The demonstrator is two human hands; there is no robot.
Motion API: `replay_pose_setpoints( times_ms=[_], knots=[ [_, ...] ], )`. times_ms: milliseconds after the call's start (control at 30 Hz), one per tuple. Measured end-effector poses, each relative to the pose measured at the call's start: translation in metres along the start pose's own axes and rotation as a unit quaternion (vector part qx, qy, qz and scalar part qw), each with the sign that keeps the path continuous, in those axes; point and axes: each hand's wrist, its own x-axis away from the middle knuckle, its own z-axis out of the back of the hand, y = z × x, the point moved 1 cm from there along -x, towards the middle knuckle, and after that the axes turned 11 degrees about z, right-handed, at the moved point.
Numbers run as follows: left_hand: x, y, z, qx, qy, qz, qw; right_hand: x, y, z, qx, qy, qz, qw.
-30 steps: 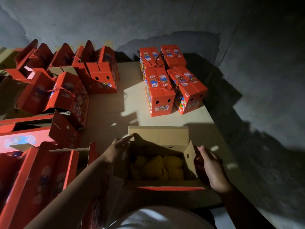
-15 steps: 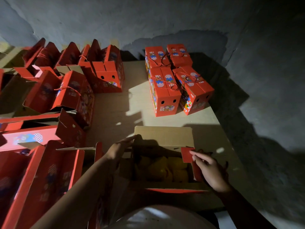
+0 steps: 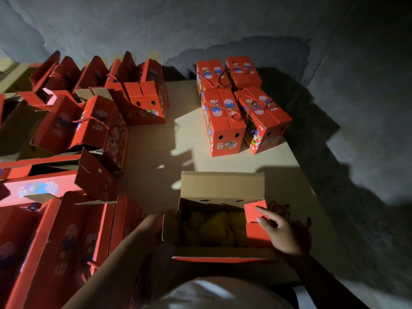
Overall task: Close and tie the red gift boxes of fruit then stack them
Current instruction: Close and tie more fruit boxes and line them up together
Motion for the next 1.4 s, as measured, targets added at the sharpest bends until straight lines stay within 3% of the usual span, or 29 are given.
replay_pose_setpoints(
  times_ms=[167,233,367,500,633,1067,1233,1400],
  knots=[
    [-0.004,-0.009,0.005,0.023,-0.016,0.003,1.000,-0.001,0.003,0.000,-0.008,0.001,0.003,1.000],
    [-0.008,-0.013,0.007,0.007,0.013,-0.012,1.000,-0.001,0.004,0.000,-0.012,0.004,0.004,1.000],
    [-0.020,-0.022,0.003,-0.183,0.132,-0.080,0.971,0.000,0.006,-0.003,-0.024,0.018,0.005,1.000],
    [-0.030,-0.035,-0.011,-0.248,0.180,-0.103,0.946,0.000,0.007,-0.005,-0.031,0.027,0.000,0.999],
    [-0.035,-0.042,-0.011,-0.318,0.181,-0.124,0.922,0.001,0.009,-0.005,-0.032,0.031,-0.004,0.999],
    [-0.032,-0.046,-0.012,-0.206,0.127,-0.110,0.964,0.004,0.002,-0.006,-0.027,0.030,-0.020,0.999],
    [-0.027,-0.042,-0.014,-0.210,0.128,-0.116,0.962,0.005,-0.003,-0.006,-0.022,0.031,-0.022,0.999],
    [-0.032,-0.024,-0.017,-0.151,0.121,-0.061,0.979,0.003,-0.007,-0.005,-0.009,0.030,-0.012,0.999]
  ],
)
